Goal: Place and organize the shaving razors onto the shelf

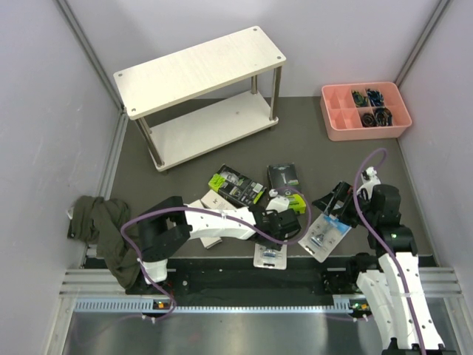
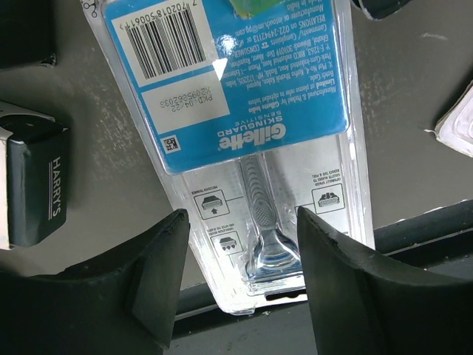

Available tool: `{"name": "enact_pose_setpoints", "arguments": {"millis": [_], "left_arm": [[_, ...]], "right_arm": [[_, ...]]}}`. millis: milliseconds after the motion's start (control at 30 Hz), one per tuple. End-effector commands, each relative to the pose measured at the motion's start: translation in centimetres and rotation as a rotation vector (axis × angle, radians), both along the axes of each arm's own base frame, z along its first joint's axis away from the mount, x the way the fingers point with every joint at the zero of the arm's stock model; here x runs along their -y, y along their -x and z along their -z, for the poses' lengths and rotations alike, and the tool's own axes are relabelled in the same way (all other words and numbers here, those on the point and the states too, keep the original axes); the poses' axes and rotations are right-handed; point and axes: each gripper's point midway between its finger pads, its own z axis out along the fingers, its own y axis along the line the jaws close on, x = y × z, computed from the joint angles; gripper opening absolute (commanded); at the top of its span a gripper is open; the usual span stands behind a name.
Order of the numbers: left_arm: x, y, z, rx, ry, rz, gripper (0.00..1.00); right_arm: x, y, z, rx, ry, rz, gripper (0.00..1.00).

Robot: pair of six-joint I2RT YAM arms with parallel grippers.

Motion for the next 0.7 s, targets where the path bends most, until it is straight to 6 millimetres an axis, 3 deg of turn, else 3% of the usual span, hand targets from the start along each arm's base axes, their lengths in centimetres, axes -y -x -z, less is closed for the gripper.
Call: {"name": "enact_pose_setpoints", "arguments": {"millis": [0,133,233,367,467,533,567,600,633,667], "left_arm": [[1.9,-0.7,-2.6,0.042,0.101,-0.007,0.64],[1.8,-1.1,-3.7,0.065,0.12,-0.02,0.66],[1.9,-1.6,-5.9,0.109,0.178,-0.025,0.77],[1.8,-2.3,-9.6,0.171,0.251,-0.011,0.82],[1.4,-3.0,-11.6,0.195,0.292,-0.021,0.84],[0.9,-3.2,-11.8,0.177,0.317,-0.019,0.86],[0.8,-4.5,-12.7,0.18,0.373,-0.031,0.86],[0.6,-3.7,-11.7,0.097,0.402,-0.005,0.86],[0.5,-4.1,-12.0,0.078,0.442,-0.004,0.86],[0.4,-5.5,-13.8,0.094,0.533,-0.01,0.85]], "right_arm": [[-0.1,-0.1,-0.1,0.007,-0.011,-0.004,0.99],[-0.3,-0.3,0.1,-0.001,-0.017,-0.011,0.99],[-0.7,-0.8,0.4,-0.007,-0.039,-0.027,0.99],[-1.3,-1.9,1.2,-0.025,-0.066,-0.058,0.99],[-1.9,-3.1,1.5,-0.04,-0.097,-0.089,0.99],[-2.3,-3.8,1.5,-0.052,-0.122,-0.112,0.99],[-2.5,-4.4,1.8,-0.063,-0.138,-0.119,0.99],[-2.7,-4.8,1.9,-0.069,-0.147,-0.125,0.99],[-3.0,-5.0,1.9,-0.076,-0.167,-0.139,0.99],[-3.1,-5.4,2.2,-0.082,-0.175,-0.146,0.99]]}}
